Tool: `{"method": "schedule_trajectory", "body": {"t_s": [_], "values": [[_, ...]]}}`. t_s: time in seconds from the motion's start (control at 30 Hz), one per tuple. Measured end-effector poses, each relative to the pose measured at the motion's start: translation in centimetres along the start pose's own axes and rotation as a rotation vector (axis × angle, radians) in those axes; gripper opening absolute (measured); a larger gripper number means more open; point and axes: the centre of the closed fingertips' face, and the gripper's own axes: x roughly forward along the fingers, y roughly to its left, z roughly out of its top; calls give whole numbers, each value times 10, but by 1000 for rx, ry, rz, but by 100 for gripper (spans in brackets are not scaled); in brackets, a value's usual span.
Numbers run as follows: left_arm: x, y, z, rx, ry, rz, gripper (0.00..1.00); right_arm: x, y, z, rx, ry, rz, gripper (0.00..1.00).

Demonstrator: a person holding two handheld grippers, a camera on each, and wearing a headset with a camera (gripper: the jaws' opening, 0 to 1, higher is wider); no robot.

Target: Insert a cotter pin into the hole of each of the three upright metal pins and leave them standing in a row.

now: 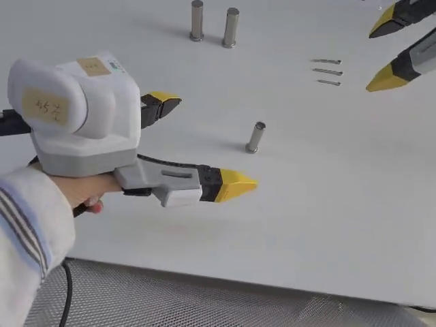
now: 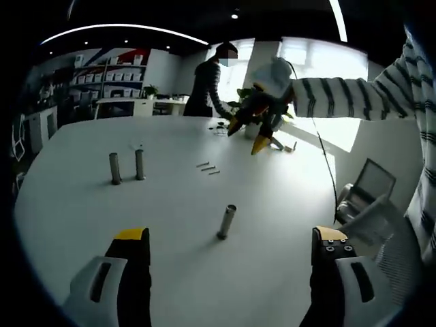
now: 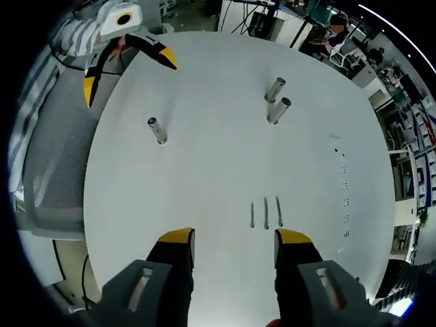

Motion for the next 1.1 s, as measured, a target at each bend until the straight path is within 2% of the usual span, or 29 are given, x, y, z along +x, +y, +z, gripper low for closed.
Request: {"method": "schedule_trajectory", "body": {"t_s": [0.1, 0.2, 0.33, 0.43, 0.53, 0.63, 0.77, 0.97, 1.1], "values": [[-1, 2, 0, 1, -4, 13, 98, 10, -3, 3, 9, -12, 49, 35], [-2, 3, 0, -5, -6, 18, 97, 21, -9, 2, 36, -22, 71, 29], [-2, 4, 0, -22, -10, 21, 97, 37, -13, -4, 40, 7, 94, 24], [-3, 4, 0, -23, -10, 24, 96, 46, -15, -5, 40, 14, 98, 18], [-3, 4, 2, -34, -17, 24, 96, 55, -15, -7, 19, 29, 106, 16], [-3, 5, 3, -40, -22, 33, 96, 63, -19, -12, 31, 50, 108, 15], [-4, 5, 5, -52, -34, 41, 95, 68, -17, -17, 39, 64, 115, 12], [-5, 3, 7, -62, -43, 48, 94, 77, -23, -26, 54, 88, 118, 9], [-6, 4, 5, -69, -42, 56, 94, 78, -21, -24, 60, 82, 121, 8]]}}
